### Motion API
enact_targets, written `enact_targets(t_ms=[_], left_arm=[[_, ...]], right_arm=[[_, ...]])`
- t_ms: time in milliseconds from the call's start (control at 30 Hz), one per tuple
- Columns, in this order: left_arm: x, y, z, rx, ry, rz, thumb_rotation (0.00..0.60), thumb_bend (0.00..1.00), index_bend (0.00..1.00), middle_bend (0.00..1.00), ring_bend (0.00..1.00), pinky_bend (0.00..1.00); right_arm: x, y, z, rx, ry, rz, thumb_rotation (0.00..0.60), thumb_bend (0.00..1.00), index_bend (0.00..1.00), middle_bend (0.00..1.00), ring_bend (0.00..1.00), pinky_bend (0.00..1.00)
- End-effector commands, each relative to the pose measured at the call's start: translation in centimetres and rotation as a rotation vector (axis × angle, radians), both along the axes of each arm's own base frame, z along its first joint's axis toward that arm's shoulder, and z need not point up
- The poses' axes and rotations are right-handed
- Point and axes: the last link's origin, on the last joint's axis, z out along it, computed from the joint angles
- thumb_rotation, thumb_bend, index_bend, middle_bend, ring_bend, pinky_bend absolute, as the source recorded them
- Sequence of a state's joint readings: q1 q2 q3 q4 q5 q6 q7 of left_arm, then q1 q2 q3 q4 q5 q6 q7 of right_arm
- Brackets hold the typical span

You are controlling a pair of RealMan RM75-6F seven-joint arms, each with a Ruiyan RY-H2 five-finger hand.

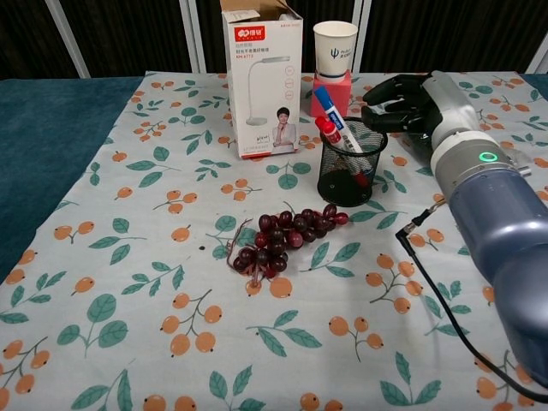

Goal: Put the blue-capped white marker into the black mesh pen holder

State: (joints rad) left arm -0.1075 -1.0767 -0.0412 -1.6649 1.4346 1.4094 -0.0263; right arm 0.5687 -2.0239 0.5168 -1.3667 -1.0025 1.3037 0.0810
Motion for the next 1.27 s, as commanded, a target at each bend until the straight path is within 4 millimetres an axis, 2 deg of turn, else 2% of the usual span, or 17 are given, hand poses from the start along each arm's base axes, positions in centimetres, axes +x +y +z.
enact_targets(t_ms=[33, 300, 367, 533, 633, 733, 833, 933, 1133, 1267], left_arm=[[0.0, 0.0, 0.0, -0.001, 0.000, -0.001, 0.600, 0.07, 0.00, 0.00, 0.00, 0.00], [0.0, 0.0, 0.1, 0.004, -0.003, -0.001, 0.600, 0.07, 0.00, 0.00, 0.00, 0.00], [0.0, 0.0, 0.1, 0.004, -0.001, -0.002, 0.600, 0.07, 0.00, 0.00, 0.00, 0.00], [0.0, 0.0, 0.1, 0.006, 0.000, -0.008, 0.600, 0.07, 0.00, 0.00, 0.00, 0.00], [0.0, -0.1, 0.2, 0.009, 0.004, -0.011, 0.600, 0.07, 0.00, 0.00, 0.00, 0.00], [0.0, -0.2, 0.2, 0.011, 0.010, -0.014, 0.600, 0.07, 0.00, 0.00, 0.00, 0.00], [-0.1, -0.2, 0.3, 0.012, 0.023, -0.018, 0.600, 0.07, 0.00, 0.00, 0.00, 0.00], [-0.1, -0.3, 0.2, 0.012, 0.039, -0.024, 0.600, 0.07, 0.00, 0.00, 0.00, 0.00], [0.0, -0.4, 0.3, 0.028, 0.066, -0.043, 0.600, 0.07, 0.00, 0.00, 0.00, 0.00], [0.0, -0.5, 0.3, 0.030, 0.072, -0.050, 0.600, 0.07, 0.00, 0.00, 0.00, 0.00]], right_arm=[[-0.2, 0.4, 0.2, 0.012, -0.002, -0.005, 0.600, 0.45, 0.46, 0.31, 0.22, 0.23], [0.5, 0.8, 1.0, -0.002, -0.003, 0.027, 0.600, 0.45, 0.43, 0.29, 0.21, 0.23], [0.7, 0.9, 1.8, -0.020, 0.007, 0.049, 0.600, 0.45, 0.41, 0.28, 0.20, 0.22], [0.0, 1.7, 5.6, -0.092, 0.099, 0.131, 0.600, 0.37, 0.35, 0.21, 0.16, 0.21], [-1.9, 2.9, 8.6, -0.107, 0.202, 0.166, 0.600, 0.30, 0.27, 0.14, 0.14, 0.21], [-3.9, 4.3, 10.9, -0.084, 0.309, 0.177, 0.600, 0.22, 0.17, 0.08, 0.10, 0.21], [-7.5, 6.9, 14.3, -0.043, 0.528, 0.187, 0.600, 0.15, 0.08, 0.02, 0.04, 0.19], [-10.3, 9.0, 16.1, -0.017, 0.679, 0.177, 0.600, 0.12, 0.01, 0.00, 0.00, 0.18], [-14.8, 12.6, 18.2, 0.001, 0.905, 0.151, 0.600, 0.09, 0.00, 0.00, 0.00, 0.18], [-15.9, 13.7, 18.7, -0.022, 0.984, 0.153, 0.600, 0.09, 0.00, 0.00, 0.00, 0.18]])
